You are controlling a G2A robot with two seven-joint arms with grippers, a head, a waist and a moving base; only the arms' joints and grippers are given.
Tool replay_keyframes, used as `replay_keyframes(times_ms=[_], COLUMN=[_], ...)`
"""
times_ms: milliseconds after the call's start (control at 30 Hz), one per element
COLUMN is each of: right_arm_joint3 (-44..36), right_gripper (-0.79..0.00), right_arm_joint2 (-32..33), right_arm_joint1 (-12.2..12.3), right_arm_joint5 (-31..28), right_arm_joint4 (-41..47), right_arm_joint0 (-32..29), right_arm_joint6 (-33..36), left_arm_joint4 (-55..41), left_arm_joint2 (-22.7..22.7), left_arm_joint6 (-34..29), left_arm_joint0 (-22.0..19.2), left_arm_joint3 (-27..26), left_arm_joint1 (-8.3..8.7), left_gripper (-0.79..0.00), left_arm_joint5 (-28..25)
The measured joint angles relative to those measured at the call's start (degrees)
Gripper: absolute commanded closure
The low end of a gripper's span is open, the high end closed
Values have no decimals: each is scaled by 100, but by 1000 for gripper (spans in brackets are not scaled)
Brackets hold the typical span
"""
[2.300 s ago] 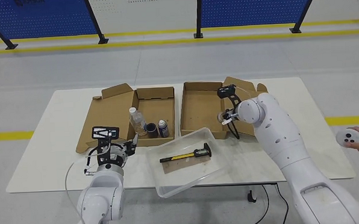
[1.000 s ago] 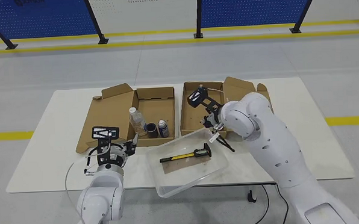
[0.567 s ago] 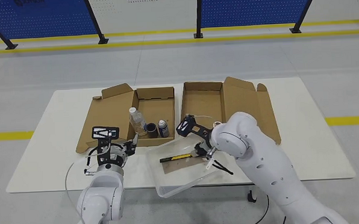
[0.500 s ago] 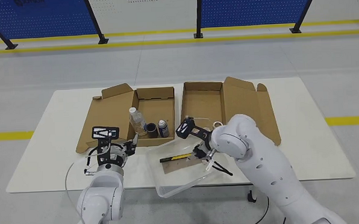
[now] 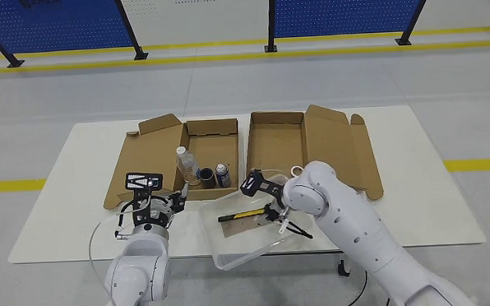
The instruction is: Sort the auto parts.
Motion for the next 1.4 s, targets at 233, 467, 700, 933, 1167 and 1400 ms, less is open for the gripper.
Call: replay_keyframes(times_ms=[233, 467, 700, 933, 1167, 1400], right_arm_joint3=[709, 1261, 1715, 2012, 2271, 2435], right_gripper=[-459, -508, -486, -480, -456, -382], right_arm_joint2=[-567, -961, -1137, -1204, -1294, -1367], right_arm_joint1=[-234, -433, -569, -663, -745, -827], right_arm_joint5=[-49, -6, -37, -188, -255, -272], right_arm_joint4=[-15, -192, -167, -30, -27, -36], right_arm_joint0=[502, 797, 934, 996, 1059, 1124], right_arm_joint6=[-31, -287, -410, -579, -619, -602], left_arm_joint4=[0, 0, 0, 0, 0, 0], left_arm_joint2=[0, 0, 0, 0, 0, 0], left_arm_joint6=[0, 0, 0, 0, 0, 0], left_arm_joint0=[0, 0, 0, 0, 0, 0], left_arm_joint3=[0, 0, 0, 0, 0, 0], left_arm_joint1=[0, 0, 0, 0, 0, 0], left_gripper=[-785, -785, -785, -785, -785, -785], left_arm_joint5=[0, 0, 0, 0, 0, 0])
